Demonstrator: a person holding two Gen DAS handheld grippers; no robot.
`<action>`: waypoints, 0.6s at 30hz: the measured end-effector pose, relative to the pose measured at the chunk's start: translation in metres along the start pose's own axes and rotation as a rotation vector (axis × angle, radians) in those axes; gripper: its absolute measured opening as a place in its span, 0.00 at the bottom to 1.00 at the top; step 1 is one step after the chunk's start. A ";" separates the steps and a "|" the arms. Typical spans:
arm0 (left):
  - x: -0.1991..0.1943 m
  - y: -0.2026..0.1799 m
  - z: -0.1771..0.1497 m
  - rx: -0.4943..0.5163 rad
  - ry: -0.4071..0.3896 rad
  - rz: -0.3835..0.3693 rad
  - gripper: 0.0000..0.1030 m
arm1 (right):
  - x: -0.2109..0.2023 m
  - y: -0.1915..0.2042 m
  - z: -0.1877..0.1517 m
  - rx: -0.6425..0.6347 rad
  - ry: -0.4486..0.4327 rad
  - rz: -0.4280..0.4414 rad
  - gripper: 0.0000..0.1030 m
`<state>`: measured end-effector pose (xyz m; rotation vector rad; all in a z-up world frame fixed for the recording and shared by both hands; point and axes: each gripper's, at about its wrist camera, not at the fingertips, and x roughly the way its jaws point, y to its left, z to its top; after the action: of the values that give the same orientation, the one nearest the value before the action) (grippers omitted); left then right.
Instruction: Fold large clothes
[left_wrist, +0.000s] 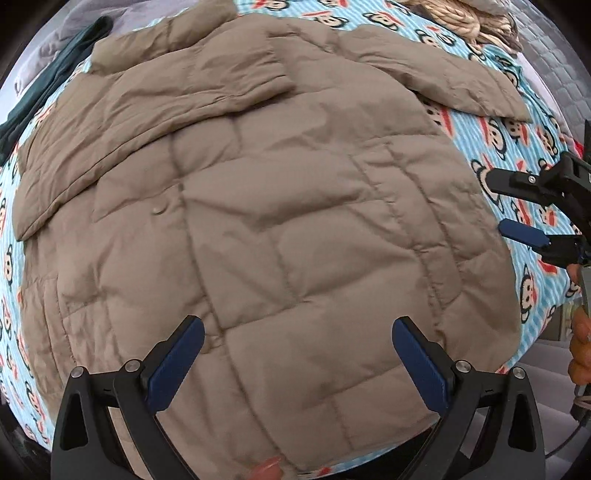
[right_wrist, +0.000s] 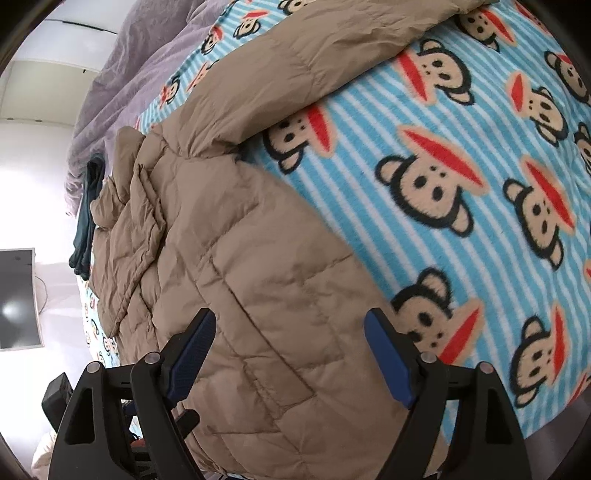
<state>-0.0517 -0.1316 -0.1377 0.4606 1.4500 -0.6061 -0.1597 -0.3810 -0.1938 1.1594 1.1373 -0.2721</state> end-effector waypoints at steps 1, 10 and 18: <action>0.001 -0.004 0.002 0.002 0.001 0.001 0.99 | 0.000 -0.003 0.002 0.003 0.003 0.005 0.83; 0.006 -0.028 0.008 0.004 0.017 0.010 0.99 | -0.006 -0.021 0.013 0.019 -0.014 0.029 1.00; 0.018 -0.045 0.017 -0.010 0.052 -0.015 0.99 | -0.001 -0.040 0.025 0.024 0.045 -0.011 1.00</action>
<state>-0.0667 -0.1788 -0.1510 0.4616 1.5067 -0.6022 -0.1735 -0.4193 -0.2167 1.1857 1.1831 -0.2700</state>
